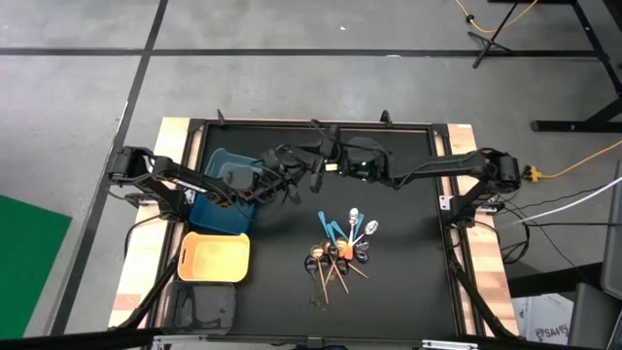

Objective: Sort silverware by color (type)
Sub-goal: Put the orange spoon into the light green bin

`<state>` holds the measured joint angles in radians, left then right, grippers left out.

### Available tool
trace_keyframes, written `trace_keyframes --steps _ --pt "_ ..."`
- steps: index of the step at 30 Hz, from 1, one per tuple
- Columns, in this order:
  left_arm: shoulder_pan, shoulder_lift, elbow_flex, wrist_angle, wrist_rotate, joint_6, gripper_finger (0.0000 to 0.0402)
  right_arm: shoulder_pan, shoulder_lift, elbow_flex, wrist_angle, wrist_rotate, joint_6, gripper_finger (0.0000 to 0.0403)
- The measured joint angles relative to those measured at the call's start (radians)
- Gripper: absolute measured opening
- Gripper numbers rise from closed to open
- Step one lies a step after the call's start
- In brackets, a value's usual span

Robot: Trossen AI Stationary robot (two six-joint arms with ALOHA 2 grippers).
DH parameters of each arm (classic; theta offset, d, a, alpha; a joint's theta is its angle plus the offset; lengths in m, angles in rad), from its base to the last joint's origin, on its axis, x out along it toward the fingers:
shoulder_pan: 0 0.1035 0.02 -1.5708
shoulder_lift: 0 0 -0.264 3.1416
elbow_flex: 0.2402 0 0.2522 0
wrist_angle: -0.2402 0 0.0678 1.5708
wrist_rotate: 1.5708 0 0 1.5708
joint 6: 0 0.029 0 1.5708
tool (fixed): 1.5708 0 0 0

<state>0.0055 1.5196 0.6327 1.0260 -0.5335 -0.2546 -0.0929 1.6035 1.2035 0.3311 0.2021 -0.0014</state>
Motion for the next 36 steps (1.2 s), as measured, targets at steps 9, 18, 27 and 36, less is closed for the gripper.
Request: trace_keyframes --steps 9,18,27,36 --pt "0.015 -0.067 0.000 -0.094 -0.007 -0.002 0.0005 -0.001 -0.133 0.000 -0.237 0.003 -0.030 0.0133" --pt "0.047 -0.303 -0.001 -0.544 -0.007 -0.004 0.0005 0.000 -0.230 0.001 -0.566 -0.004 -0.031 0.0133" --pt "0.118 -0.611 -0.001 -1.250 0.003 0.002 0.0005 0.000 -0.192 -0.001 -0.757 -0.085 -0.004 0.0133" --pt "0.162 -0.701 -0.001 -1.760 0.008 0.003 0.0005 0.001 -0.095 -0.001 -0.751 -0.230 0.035 0.0133"
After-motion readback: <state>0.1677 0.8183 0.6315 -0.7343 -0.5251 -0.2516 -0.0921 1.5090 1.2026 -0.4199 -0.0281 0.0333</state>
